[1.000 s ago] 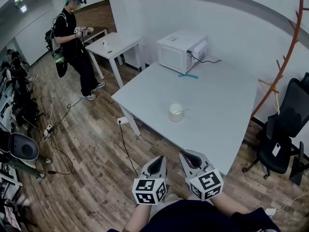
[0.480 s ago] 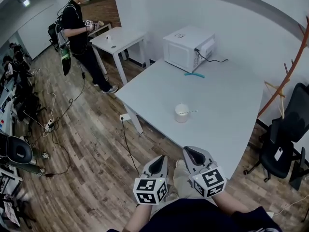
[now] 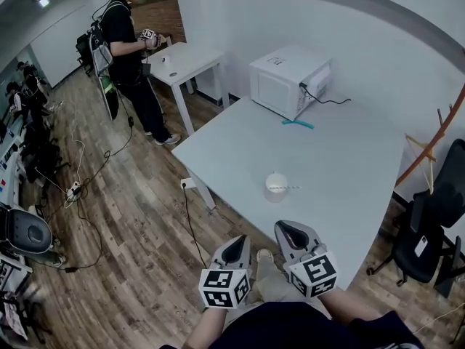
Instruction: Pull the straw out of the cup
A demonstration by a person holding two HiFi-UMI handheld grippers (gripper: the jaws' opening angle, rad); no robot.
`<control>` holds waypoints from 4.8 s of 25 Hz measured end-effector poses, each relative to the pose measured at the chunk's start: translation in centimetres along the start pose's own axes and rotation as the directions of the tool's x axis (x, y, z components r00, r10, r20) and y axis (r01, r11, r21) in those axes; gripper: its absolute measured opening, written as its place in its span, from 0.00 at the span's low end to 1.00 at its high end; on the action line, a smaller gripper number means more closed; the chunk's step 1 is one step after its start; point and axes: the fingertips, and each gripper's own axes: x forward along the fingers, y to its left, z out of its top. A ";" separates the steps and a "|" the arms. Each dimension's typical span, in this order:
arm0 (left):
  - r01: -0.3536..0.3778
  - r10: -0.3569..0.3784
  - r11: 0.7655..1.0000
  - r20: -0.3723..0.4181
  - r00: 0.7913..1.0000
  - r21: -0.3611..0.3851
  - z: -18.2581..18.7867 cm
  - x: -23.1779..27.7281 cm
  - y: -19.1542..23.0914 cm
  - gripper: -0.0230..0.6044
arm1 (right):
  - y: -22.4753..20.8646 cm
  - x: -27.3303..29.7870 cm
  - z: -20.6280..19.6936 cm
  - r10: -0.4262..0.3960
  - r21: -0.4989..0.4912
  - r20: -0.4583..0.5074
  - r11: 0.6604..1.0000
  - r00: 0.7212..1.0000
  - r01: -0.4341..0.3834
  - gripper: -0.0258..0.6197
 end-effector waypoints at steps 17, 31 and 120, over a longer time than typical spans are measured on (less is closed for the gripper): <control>-0.002 0.002 1.000 -0.048 0.999 -0.015 -0.1 6.4 2.9 0.07 | -5.6 4.6 -3.8 -0.059 0.042 -0.084 0.997 0.995 0.063 0.09; 0.013 -0.012 1.000 -0.088 0.996 0.002 -0.6 11.1 3.4 0.07 | -11.0 6.7 -8.2 -0.124 0.095 -0.165 0.985 0.978 0.141 0.09; 0.009 -0.008 1.000 -0.056 0.998 0.020 -1.6 3.1 0.2 0.07 | -5.9 0.2 -4.4 -0.190 -0.017 -0.071 0.982 0.979 0.189 0.11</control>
